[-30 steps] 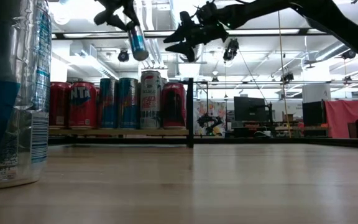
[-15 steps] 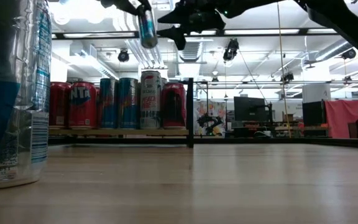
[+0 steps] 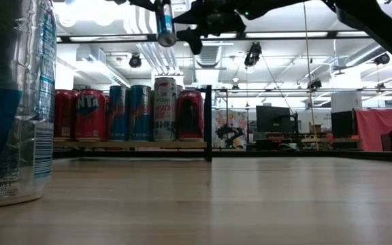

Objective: Place canned beverage on shelf
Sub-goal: Put the blue soda can on the shelf aligned with the other blue soda can

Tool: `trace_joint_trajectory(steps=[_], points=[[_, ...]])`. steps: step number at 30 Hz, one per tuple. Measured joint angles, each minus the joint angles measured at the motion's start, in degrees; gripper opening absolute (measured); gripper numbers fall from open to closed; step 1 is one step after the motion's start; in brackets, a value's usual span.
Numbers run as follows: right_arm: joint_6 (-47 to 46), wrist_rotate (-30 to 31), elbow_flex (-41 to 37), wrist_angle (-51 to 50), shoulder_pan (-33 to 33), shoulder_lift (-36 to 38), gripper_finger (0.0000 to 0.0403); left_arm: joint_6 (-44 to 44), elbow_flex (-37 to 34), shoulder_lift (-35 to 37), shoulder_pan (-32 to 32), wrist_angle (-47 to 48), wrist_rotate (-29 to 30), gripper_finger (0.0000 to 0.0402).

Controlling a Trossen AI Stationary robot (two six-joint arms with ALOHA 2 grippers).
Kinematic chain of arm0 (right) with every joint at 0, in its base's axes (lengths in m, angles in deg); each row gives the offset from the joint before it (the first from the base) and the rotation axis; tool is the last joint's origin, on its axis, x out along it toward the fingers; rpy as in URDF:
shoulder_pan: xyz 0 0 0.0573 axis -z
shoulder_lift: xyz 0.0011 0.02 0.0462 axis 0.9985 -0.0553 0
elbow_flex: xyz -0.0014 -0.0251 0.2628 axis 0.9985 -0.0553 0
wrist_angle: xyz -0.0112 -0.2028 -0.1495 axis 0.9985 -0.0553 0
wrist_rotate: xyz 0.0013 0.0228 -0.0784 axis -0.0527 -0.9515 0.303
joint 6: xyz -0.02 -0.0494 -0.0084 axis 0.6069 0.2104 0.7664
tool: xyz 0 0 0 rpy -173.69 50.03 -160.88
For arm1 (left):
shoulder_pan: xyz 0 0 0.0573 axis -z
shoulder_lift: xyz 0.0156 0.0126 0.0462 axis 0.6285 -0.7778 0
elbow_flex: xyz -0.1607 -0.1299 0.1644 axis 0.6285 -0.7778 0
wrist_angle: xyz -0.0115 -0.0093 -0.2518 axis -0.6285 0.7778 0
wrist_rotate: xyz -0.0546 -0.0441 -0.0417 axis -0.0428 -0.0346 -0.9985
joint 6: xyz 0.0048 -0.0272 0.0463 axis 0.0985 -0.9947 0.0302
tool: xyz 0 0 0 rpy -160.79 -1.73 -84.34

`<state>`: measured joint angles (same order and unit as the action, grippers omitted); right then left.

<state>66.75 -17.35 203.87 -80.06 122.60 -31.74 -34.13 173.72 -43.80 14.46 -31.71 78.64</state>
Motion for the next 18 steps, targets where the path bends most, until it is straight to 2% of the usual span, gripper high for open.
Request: trace_joint_trajectory(steps=[8,18], points=[[3.4,-0.6,0.0,-0.1,-0.5,0.3,0.0208,-0.3,-0.2,-0.7,0.5,0.1,-0.1,0.0235],[3.5,-1.9,0.0,0.0,-0.9,0.4,0.0208,-2.3,-0.1,-1.0,1.6,0.2,-0.1,0.0235]])
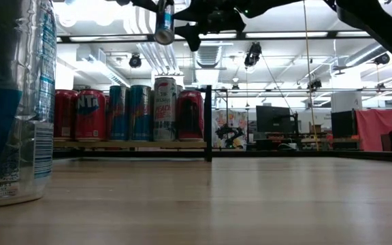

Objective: Place canned beverage on shelf
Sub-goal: Put the blue soda can on the shelf aligned with the other blue soda can

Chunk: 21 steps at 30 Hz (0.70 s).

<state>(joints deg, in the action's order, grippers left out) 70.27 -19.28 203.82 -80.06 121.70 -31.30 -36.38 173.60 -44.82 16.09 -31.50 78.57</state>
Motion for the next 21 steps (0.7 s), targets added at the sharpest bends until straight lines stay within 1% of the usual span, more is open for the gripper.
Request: trace_joint_trajectory(steps=[4,13,15,18,21], points=[[-0.6,-1.4,0.0,-0.7,0.0,0.0,0.0208,-0.5,0.0,0.0,0.9,1.0,0.0,0.0235],[-0.5,-1.8,0.0,-5.1,1.3,1.1,0.0208,-2.1,0.0,0.9,2.8,4.7,0.1,0.0235],[1.3,-2.2,0.0,-7.4,1.9,1.8,0.0208,-2.1,0.0,1.2,3.2,6.0,0.1,0.0235],[6.9,-2.8,0.0,-11.6,3.1,3.5,0.0204,-2.2,0.0,1.4,3.4,5.8,0.1,0.0235],[11.5,-3.2,-0.2,-13.1,4.5,6.1,0.0182,-2.2,0.0,1.8,3.4,5.3,0.2,0.0235]])
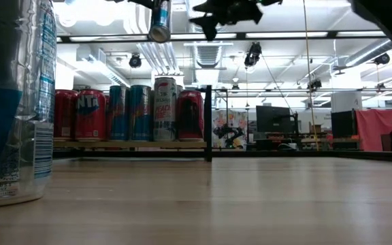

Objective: Place canned beverage on shelf
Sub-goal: Put the blue soda can on the shelf aligned with the other blue soda can

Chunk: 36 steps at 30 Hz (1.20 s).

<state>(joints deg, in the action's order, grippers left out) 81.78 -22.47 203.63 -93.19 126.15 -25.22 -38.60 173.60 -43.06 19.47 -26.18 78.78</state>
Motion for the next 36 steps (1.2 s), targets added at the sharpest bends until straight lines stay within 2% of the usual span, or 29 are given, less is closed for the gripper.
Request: trace_joint_trajectory(steps=[3,7,11,14,21,26,28,31,33,35,36], points=[[3.5,-3.1,-1.3,0.2,0.8,2.4,0.0146,1.0,0.0,0.1,0.0,-0.6,0.1,0.0235],[6.2,-2.9,-6.0,0.1,0.3,4.7,0.0096,3.8,0.0,0.1,0.0,-3.3,-0.2,0.0235],[7.0,-2.7,-15.2,3.6,-1.0,7.8,0.0049,8.0,0.0,0.1,0.0,-5.7,-0.2,0.0235],[6.7,-0.3,-24.2,13.0,-2.6,12.0,0.0020,11.5,0.0,0.2,0.0,-6.3,-0.1,0.0235],[3.4,13.5,-50.6,35.2,-8.4,25.4,0.0009,19.1,-0.5,0.2,2.6,-3.3,-1.1,0.0226],[-9.2,27.5,-72.5,61.0,-14.4,35.4,0.0009,20.8,-0.5,0.5,6.5,-2.8,-2.1,0.0225],[-12.7,31.5,-79.0,71.0,-16.8,38.5,0.0009,20.3,-0.2,0.9,8.2,-2.8,-1.8,0.0225],[-13.9,37.2,-84.4,80.2,-20.9,41.8,0.0009,18.4,0.0,2.0,10.8,-3.5,-1.6,0.0225],[-12.1,41.6,-85.8,79.9,-23.3,42.7,0.0009,17.6,-0.2,2.4,12.6,-3.8,-1.3,0.0225],[-14.1,48.0,-85.9,78.5,-25.6,42.6,0.0012,17.3,-0.5,2.4,14.5,-3.8,0.1,0.0225],[-14.1,49.1,-85.9,78.2,-26.3,42.3,0.0018,17.3,-0.5,2.4,15.5,-3.8,1.0,0.0225]])
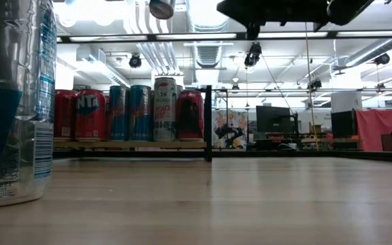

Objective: Place canned beverage on shelf
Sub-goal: Put the blue soda can on the shelf aligned with the other blue soda can

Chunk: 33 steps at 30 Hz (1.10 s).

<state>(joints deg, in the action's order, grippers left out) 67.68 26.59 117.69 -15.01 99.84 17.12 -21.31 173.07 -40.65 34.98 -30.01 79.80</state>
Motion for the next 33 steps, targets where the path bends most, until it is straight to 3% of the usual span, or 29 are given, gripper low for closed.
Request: trace_joint_trajectory(steps=[4,13,17,26,33], points=[[-1.3,-0.4,1.7,-0.2,-1.9,-0.6,0.0073,-0.9,0.0,-0.2,3.0,-0.9,3.5,0.0224],[0.5,7.0,6.1,-1.6,-6.8,-4.3,0.0292,-3.1,-1.8,-0.2,6.2,-4.8,5.6,0.0224],[3.2,7.6,9.2,-2.2,-8.3,-7.9,0.0359,-2.9,-5.7,-0.2,7.0,-8.8,6.5,0.0224],[2.6,10.1,22.1,-18.8,-8.1,-14.0,0.0379,-2.7,-13.4,0.3,8.0,-18.1,8.0,0.0224],[2.5,10.0,27.5,-21.3,-7.9,-18.0,0.0359,-2.0,-14.8,0.5,8.6,-20.1,7.9,0.0224]])
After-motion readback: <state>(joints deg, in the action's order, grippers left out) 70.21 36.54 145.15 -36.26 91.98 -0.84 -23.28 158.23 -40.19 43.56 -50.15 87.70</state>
